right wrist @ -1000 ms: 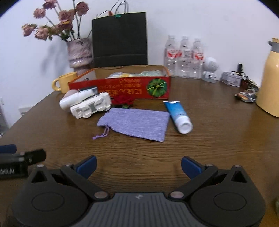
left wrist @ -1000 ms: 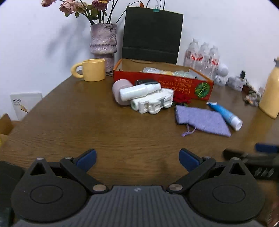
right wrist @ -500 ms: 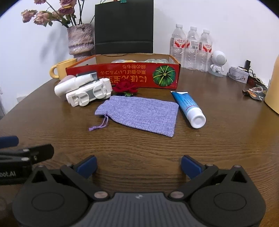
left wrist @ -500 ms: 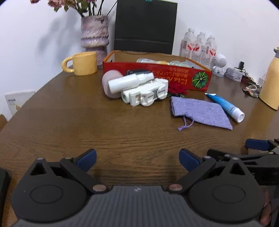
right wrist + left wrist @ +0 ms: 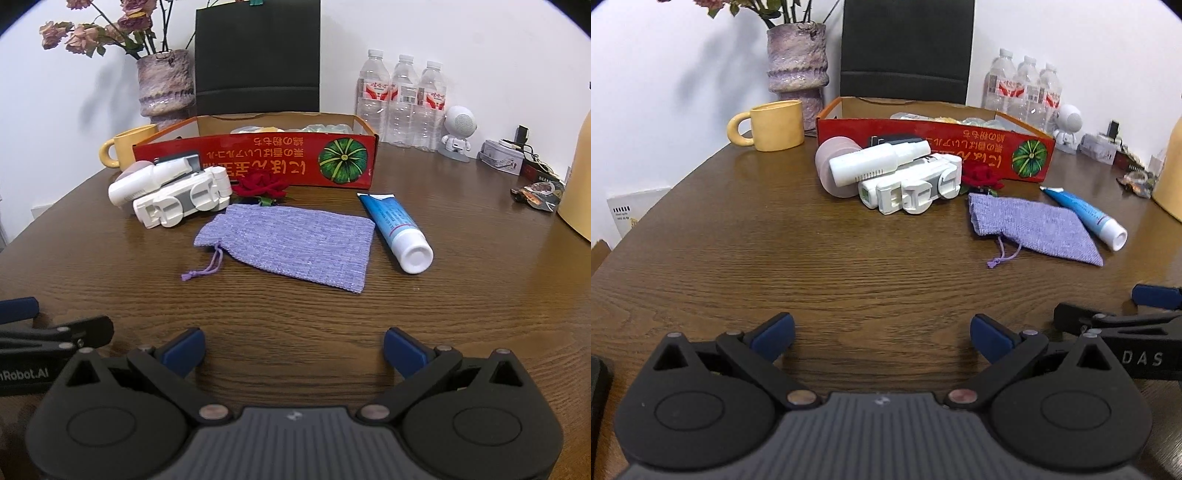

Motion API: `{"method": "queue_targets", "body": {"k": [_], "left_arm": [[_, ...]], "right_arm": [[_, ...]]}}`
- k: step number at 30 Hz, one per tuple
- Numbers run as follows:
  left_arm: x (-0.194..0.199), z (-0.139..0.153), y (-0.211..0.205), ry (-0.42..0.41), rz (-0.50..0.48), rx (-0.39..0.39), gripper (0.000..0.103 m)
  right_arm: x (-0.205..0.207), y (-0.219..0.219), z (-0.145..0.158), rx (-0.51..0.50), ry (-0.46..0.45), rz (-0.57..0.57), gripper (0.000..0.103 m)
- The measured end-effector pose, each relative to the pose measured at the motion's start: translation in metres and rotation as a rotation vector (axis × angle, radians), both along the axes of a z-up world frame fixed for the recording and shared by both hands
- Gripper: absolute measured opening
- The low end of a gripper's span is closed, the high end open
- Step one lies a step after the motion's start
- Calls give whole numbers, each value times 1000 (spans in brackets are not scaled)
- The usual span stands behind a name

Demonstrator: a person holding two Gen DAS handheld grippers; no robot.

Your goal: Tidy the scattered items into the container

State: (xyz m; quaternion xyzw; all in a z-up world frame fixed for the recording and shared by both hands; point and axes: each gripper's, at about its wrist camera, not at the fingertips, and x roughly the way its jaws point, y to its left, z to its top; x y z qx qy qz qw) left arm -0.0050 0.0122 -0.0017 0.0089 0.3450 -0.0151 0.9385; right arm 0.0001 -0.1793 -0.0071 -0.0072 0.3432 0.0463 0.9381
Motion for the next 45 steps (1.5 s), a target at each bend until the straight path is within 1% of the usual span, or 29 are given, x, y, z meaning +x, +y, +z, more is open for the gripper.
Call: {"method": "queue_targets", "body": {"k": [20,42,45], "left_arm": [[1,-1,-1,1,22,5,103],[1,-1,-1,0,25,4,103],[1,-1,-1,-1,23,2,103]], "right_arm": [[1,-2,0,0,0,-8,103],[1,-1,0,-2,0,-9,103],[2,1,0,-2,0,-30,103]]}}
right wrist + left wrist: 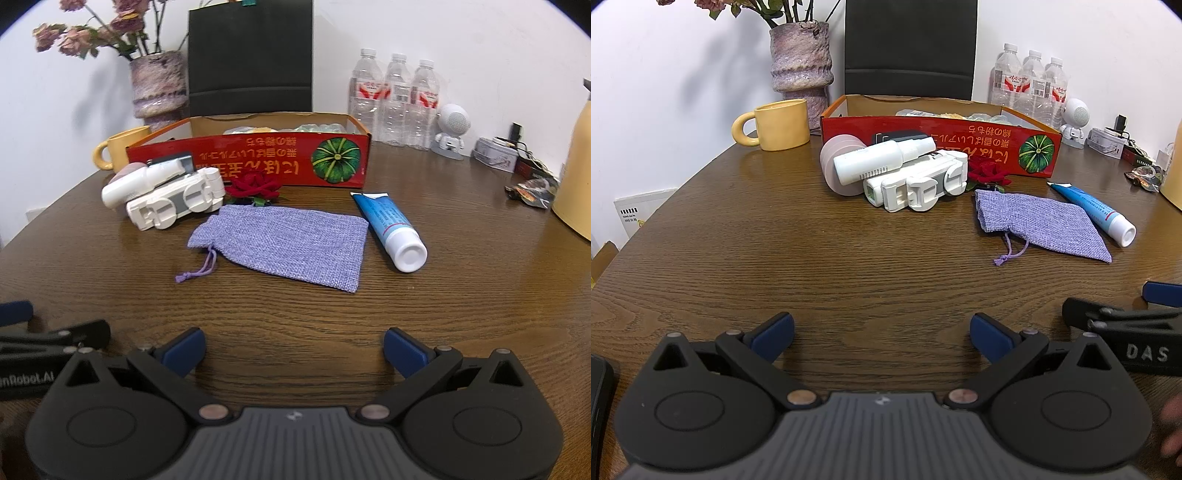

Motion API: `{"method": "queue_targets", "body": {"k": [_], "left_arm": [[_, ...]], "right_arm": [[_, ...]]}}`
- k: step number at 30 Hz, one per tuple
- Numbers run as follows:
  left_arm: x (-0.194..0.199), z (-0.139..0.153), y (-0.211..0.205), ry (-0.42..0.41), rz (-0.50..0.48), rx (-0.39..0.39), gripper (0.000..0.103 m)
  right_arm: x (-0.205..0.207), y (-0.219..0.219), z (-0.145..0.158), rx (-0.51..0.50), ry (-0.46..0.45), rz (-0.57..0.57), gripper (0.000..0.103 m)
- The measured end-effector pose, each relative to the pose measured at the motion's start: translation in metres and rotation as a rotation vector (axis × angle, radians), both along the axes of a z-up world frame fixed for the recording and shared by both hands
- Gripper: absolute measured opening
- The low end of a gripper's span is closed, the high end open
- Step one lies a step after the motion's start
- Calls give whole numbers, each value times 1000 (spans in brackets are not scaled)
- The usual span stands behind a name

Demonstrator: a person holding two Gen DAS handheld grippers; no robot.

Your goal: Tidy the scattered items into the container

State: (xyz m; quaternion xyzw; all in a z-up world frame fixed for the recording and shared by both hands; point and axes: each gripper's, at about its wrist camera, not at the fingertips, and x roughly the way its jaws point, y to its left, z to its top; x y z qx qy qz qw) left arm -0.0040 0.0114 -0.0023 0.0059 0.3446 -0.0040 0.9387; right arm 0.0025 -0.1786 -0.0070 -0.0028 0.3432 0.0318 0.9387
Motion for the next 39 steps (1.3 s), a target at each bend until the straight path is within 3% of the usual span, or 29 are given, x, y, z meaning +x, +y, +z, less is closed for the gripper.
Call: {"method": "queue_targets", "body": {"k": [5,7,9,12,16,18,19,21,23,24,25,32,35,39], "left_arm": [[17,22,2,-63,-160,-58,103],[34,39,2,-132,-197,-22,103],[65,48,2,-183,-246,50,103],[121,43,5,-118,-243,136,103],[149,36,16,-73,-275,111,100],[155,35,21,-66,-284,111,84],[154,36,21,-65,-276,129,76],[151,39,21,-48,-261,169,51],[148,41,19,-34,-263,179,41],[147,41,17,-30,-269,182,41],[145,40,16,-30,-277,178,37],[116,44,14,-46,-268,102,27],[80,56,23,-77,-230,18,24],[29,53,34,-46,-240,-147,19]], "right_arm": [[6,-8,5,6,32,5,103],[10,-20,21,28,25,2,95],[16,-34,42,46,-39,-22,96],[46,-48,57,20,-81,-25,99],[98,-62,41,-10,5,-82,73],[110,-67,31,14,40,-67,68],[114,-68,26,18,54,-61,63],[119,-68,19,17,72,-64,52],[119,-67,15,18,54,-66,46],[119,-67,14,20,47,-66,34],[118,-66,14,23,43,-61,31],[99,-64,28,37,13,-18,30],[69,-65,52,27,-67,-13,30],[10,-60,70,50,-113,64,30]]}}
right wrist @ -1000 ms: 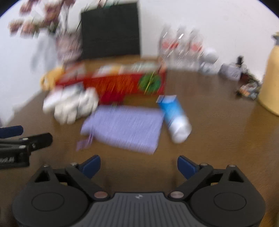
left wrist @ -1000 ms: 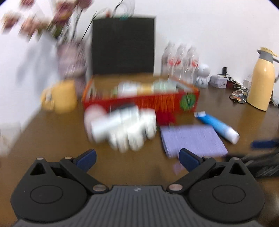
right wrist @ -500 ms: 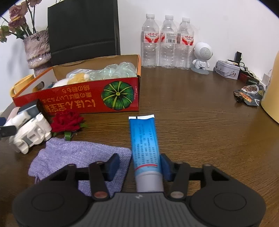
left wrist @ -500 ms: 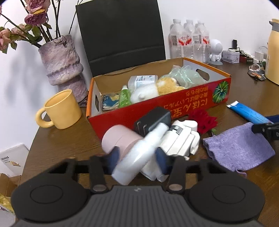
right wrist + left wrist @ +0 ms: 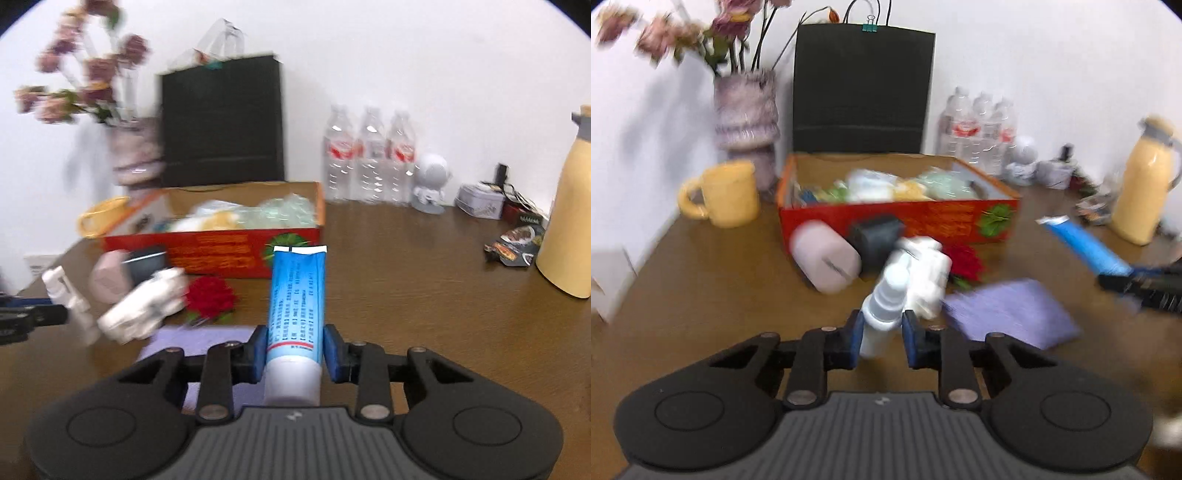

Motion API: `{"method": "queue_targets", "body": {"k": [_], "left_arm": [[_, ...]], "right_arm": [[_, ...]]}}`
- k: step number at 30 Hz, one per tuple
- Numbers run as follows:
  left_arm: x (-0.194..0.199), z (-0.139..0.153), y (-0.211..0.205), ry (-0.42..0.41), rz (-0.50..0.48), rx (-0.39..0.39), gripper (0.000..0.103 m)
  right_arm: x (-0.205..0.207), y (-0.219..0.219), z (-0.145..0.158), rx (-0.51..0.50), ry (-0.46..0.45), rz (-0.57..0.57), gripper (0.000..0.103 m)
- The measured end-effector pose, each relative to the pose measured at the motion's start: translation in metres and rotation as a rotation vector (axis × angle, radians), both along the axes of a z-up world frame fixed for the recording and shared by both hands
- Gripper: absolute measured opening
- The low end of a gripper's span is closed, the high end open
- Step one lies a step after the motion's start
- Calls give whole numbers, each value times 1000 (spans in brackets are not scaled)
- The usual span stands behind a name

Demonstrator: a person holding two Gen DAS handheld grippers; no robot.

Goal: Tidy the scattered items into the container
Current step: 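Grasp the white spray bottle with the left tool while the right tool grasps the blue toothpaste tube, then carry the white spray bottle with the left tool while the right tool carries the toothpaste into the box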

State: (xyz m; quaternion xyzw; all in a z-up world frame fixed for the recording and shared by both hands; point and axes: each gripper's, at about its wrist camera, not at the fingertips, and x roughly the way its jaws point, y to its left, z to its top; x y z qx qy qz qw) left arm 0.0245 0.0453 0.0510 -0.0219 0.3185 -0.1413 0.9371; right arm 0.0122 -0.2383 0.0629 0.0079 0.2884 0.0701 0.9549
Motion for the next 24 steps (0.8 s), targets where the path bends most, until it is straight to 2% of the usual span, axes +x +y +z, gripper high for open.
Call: {"method": "queue_targets", "body": {"k": [1,5,8,10,12,13,14,16,19,20,21,22,23,24], "left_arm": [[-10,-4,1,26,-10,-32,3],[-38,-17,-6,102,-27,-69,1],[-40,-27,-20,118,-32,-4,3],[-42,-29,-29,80,-36,62,19],[-41,-28,-40,17,-59,135,81],[-41,-28,-46,-17,-91,166,89],[-38,-31,-52,-29,-141,198,91],[-32,-39,-65,-34,-260,261,91],[-26,-46,-72,-27,-315,287,91],[-25,-44,-71,-6,-331,273,84],[-24,-43,-70,15,-348,258,69],[-25,-42,-68,29,-353,247,63],[-28,-40,-67,39,-352,237,50],[-31,-40,-65,52,-352,226,42]], "right_arm": [[-15,2,-3,18,18,37,30],[-54,16,-23,37,101,131,30],[-65,27,-40,20,151,155,30],[-66,30,-46,8,153,149,31],[-66,31,-48,-12,141,130,31],[-64,31,-49,-20,138,119,31],[-62,30,-50,-25,135,109,31],[-58,28,-52,-32,130,90,32],[-53,24,-54,-23,129,82,32],[-53,23,-54,-21,128,82,32],[-53,21,-54,-18,128,82,34],[-53,20,-54,-17,128,81,34],[-53,19,-54,-17,128,77,34],[-53,19,-55,-18,128,73,34]]}}
